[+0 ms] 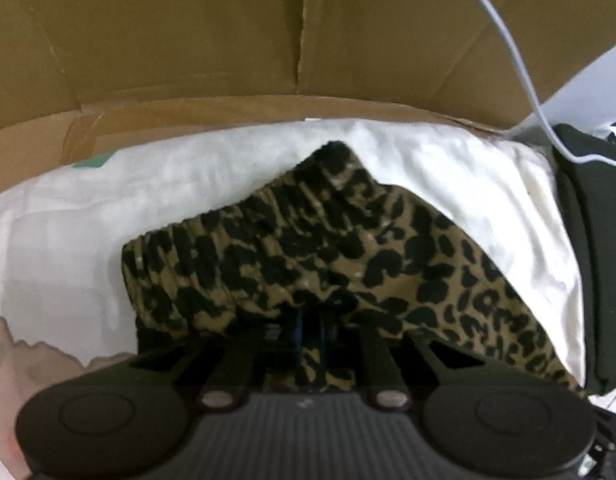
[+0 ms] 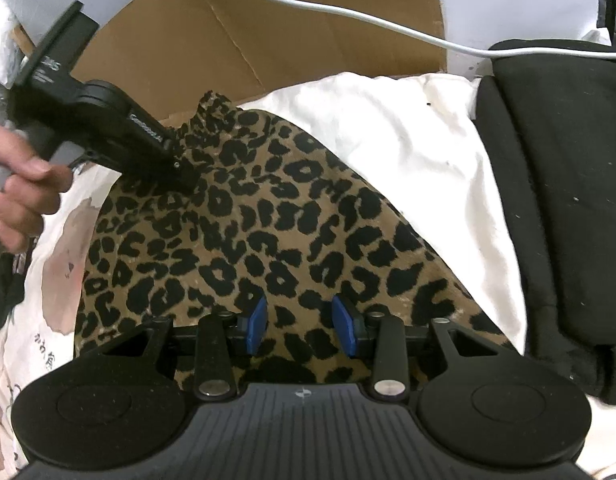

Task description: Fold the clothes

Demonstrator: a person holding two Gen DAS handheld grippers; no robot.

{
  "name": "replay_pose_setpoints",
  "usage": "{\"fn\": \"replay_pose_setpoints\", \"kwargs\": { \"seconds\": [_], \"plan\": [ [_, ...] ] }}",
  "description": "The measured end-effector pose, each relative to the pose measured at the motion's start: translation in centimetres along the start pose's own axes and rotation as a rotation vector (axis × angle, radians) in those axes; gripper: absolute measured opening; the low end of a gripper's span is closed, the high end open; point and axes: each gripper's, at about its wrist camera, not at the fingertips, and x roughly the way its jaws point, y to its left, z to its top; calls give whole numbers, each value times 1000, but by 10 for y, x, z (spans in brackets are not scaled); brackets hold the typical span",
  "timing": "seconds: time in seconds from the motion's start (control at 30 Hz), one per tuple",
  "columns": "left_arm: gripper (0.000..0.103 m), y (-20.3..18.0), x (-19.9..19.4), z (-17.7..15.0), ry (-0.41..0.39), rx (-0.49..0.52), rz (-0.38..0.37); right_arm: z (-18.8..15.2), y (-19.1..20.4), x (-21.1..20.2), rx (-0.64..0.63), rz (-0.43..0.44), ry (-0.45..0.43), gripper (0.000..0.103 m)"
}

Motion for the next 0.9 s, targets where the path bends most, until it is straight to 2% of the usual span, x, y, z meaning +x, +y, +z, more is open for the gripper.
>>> {"fn": "replay_pose_setpoints", "kwargs": {
  "seconds": [0.23,0.33,0.47,0.6,0.73,0.9],
  "plan": [
    [5,12,-19,-1,-16,-9,-30,-10,-28,-16,39,-32,4,39],
    [5,19,-39,-6,-37,6,-32,-10,-31,-20,-19,-56,30,38],
    [12,31,-58,-13,-74,30,-2,-15,-34,-24,-67,-70,26,38],
    [11,47,-46,-11,-73,-5,8,-17,-34,-29,-85,-87,40,38],
    [11,57,-26,-9,-71,-43,14,-15,-41,-35,-27,-104,37,38],
    [11,54,-20,-11,-87,-21,19,-23,-49,-39,-10,-109,36,38]
  ]
}}
